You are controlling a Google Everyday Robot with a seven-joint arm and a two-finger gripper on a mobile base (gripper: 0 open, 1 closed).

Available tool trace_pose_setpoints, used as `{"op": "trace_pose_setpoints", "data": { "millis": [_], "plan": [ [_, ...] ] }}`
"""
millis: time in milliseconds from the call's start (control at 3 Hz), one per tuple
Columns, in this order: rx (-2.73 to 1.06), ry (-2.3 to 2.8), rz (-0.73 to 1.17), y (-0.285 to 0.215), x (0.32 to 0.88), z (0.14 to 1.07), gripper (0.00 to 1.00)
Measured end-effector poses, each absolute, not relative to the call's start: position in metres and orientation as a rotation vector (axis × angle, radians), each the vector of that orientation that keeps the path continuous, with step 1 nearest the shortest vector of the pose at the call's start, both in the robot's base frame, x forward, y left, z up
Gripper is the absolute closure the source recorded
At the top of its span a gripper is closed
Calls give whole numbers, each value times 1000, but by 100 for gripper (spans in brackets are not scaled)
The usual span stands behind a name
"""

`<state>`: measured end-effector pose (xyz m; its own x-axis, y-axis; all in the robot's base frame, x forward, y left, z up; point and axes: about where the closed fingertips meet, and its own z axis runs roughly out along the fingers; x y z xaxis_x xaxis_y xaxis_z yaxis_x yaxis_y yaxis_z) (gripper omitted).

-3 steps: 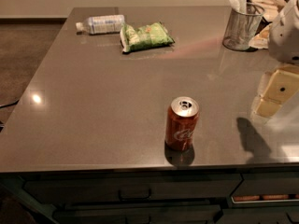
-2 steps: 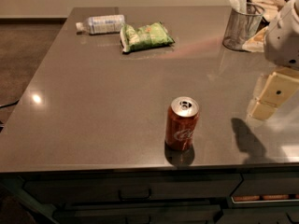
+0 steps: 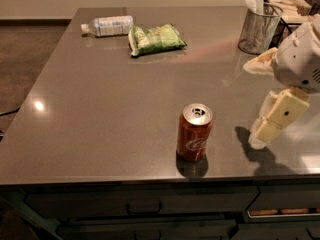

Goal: Pick coke can

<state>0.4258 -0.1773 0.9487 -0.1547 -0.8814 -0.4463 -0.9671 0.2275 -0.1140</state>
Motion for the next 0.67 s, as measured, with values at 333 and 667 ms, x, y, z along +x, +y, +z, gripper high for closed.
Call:
{"op": "trace_pose_setpoints", "data": {
  "millis": [333,667],
  "plan": [
    [-1695,1996,368,-153,421,935,0],
    [-1692,1936,384,-138,419,923,0]
  ]
}}
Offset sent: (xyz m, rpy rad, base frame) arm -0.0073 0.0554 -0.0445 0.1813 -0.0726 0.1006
